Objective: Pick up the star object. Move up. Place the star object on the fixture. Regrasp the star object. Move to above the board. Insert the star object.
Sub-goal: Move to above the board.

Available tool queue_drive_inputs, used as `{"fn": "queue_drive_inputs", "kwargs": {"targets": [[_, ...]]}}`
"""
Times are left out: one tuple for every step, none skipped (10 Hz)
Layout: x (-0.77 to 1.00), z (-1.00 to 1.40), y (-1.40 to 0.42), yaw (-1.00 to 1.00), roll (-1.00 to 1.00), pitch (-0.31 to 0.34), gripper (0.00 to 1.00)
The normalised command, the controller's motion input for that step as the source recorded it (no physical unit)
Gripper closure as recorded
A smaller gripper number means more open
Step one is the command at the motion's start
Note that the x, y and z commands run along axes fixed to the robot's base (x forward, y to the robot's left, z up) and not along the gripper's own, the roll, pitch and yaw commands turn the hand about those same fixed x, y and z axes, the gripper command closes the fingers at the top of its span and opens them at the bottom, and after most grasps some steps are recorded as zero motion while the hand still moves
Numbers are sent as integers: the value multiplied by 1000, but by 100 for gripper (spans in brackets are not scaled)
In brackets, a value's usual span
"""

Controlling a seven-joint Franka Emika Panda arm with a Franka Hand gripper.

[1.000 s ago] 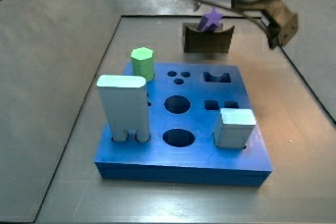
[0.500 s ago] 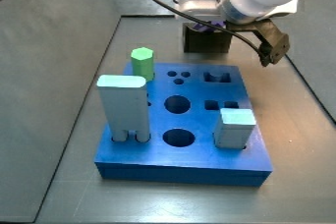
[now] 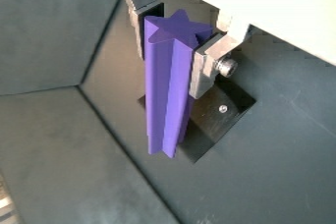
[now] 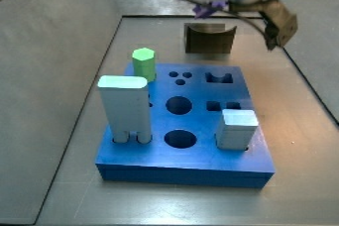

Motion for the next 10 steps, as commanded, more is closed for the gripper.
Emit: {"fn": "queue_drive_inputs", "kwargs": {"targets": [[-160,1000,-53,-48,100,-146,100],[-157,1000,-50,-67,67,-125,100],[-153,1000,-48,-92,38,-80,100],[-147,1000,-45,-109,21,-42,100],[-143,1000,-42,-116,11,-16,100],[-133,1000,-39,-116,-8,34,100],[-128,1000,-36,-105,-18,67,100],[-120,1000,-32,-76,-30,103,100],[-113,1000,-30,-48,-39,125,100],[-106,1000,-27,-7,-44,141,100]]}}
